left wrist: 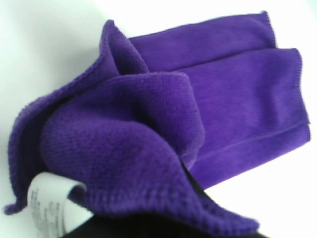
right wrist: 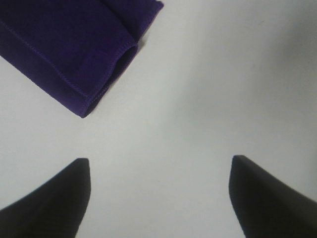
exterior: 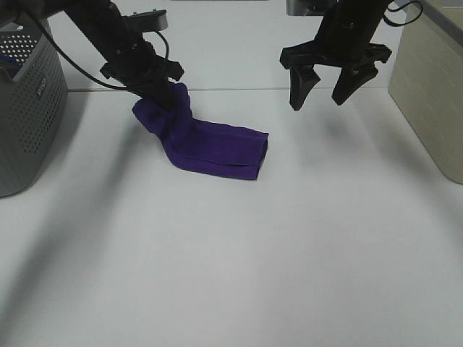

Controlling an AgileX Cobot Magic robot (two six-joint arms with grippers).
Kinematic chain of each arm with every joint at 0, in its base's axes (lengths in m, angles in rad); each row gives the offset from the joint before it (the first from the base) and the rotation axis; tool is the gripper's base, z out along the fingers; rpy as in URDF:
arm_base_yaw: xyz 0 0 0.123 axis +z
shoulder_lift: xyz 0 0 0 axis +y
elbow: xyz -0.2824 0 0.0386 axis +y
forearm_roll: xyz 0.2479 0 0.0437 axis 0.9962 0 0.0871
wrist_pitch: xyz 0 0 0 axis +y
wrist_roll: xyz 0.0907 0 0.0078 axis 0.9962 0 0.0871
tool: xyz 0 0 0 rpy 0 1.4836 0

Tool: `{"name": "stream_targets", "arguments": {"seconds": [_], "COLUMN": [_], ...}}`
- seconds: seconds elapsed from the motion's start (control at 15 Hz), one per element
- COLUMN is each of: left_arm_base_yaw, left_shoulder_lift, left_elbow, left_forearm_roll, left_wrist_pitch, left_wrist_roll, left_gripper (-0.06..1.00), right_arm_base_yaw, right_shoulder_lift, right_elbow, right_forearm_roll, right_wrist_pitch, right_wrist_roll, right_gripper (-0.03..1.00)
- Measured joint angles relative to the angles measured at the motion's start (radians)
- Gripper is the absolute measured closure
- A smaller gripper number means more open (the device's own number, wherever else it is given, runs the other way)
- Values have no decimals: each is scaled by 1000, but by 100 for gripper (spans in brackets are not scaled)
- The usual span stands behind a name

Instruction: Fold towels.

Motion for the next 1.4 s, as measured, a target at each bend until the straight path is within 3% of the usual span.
{"name": "stream_targets", "arguments": {"seconds": [0.33,0.4,0.47,0.53,0.6,0.73,1.13,1.27,1.4], "left_arm_base_yaw": [-105,-121,-139,-163,-163,-233,-227,-195,-156], "left_shoulder_lift": [38,45,52,55,55,57,-44,-92,-135], "left_elbow": [0,0,0,0,0,0,0,0,0], "left_forearm_roll": [4,-3,-27,-61,-61,-96,-108,-47,104], "left_wrist_pitch": [1,1,0,-13,-13,-33,-33,-33,-24], "left_wrist_roll": [4,3,1,1,1,-8,-23,-40,-105], "left_gripper": [89,83,68,47,47,17,16,16,16], "right_arm_base_yaw": [0,0,0,0,0,0,0,0,0], "right_shoulder_lift": [-86,-100,-117,-133,-133,-183,-273,-298,-333], "right_elbow": [0,0,0,0,0,0,0,0,20], "right_forearm_roll": [-23,-24,-25,-25,-25,-25,-24,-26,-35], "right_wrist_pitch": [2,2,3,3,3,4,5,5,5], "right_wrist_roll": [18,18,18,18,18,20,21,21,25], "right_gripper": [21,21,21,21,21,21,21,21,21]}}
